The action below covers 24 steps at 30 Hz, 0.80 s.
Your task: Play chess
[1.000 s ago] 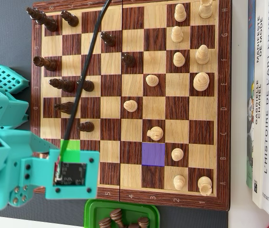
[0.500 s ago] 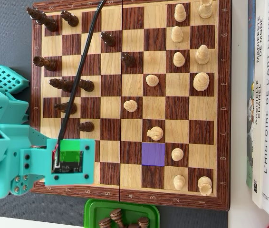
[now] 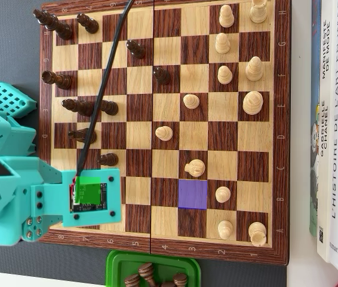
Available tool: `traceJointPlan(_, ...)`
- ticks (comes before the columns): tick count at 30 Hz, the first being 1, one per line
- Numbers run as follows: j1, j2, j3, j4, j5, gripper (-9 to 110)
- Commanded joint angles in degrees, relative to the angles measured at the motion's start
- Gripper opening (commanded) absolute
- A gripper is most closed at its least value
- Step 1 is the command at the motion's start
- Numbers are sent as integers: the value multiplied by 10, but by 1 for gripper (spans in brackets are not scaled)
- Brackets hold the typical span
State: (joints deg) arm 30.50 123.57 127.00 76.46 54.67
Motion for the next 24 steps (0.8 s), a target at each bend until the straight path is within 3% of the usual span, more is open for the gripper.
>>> traceJointPlan(1,5,14,-4,-9,-10,10)
traceJointPlan(24,33,15,12,-7,-35,9)
